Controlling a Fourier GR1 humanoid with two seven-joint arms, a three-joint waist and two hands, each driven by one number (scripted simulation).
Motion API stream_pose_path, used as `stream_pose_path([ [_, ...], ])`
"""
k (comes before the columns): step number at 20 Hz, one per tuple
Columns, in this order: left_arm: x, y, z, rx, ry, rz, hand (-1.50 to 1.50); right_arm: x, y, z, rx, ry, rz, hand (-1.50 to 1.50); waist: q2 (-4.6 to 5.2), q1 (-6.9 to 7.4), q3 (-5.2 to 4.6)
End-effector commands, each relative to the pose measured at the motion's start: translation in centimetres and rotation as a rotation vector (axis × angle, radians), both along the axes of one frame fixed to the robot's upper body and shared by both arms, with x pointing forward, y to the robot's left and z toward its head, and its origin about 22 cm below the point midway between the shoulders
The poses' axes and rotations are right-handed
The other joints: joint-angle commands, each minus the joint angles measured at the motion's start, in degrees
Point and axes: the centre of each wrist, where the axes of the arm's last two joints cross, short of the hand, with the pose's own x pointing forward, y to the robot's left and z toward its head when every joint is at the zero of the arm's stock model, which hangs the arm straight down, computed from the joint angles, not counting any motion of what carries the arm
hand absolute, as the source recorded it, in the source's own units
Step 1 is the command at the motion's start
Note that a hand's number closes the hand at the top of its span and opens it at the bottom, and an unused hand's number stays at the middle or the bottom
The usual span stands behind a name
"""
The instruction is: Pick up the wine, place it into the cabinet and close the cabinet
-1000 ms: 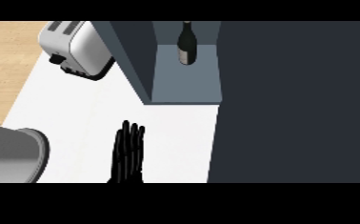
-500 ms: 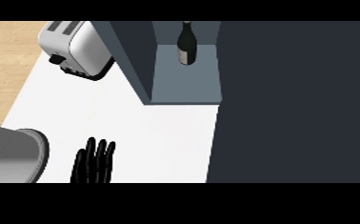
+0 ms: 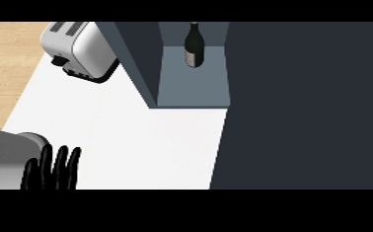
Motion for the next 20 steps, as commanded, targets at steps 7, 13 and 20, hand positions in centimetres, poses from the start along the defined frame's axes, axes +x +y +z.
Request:
stream_pose_path([
  [7,0.4,4.7,1.3,-0.011,-0.011,0.04,-1.5,-5.6,2.4,2.8,0.034,-0.097,0.251,1.5,-0.28,-0.39,-0.05],
  [13,0.2,7.5,1.8,0.031,0.006,0.038,-1.5,-5.9,5.6,3.0,0.088,-0.074,0.259,1.5,-0.54,-0.27,-0.15],
  [20,0.1,10.0,3.0,0.024,0.014,0.017,-1.5,-6.6,9.1,3.1,0.104,-0.094,0.223,1.5,-0.42,0.03,-0.13],
])
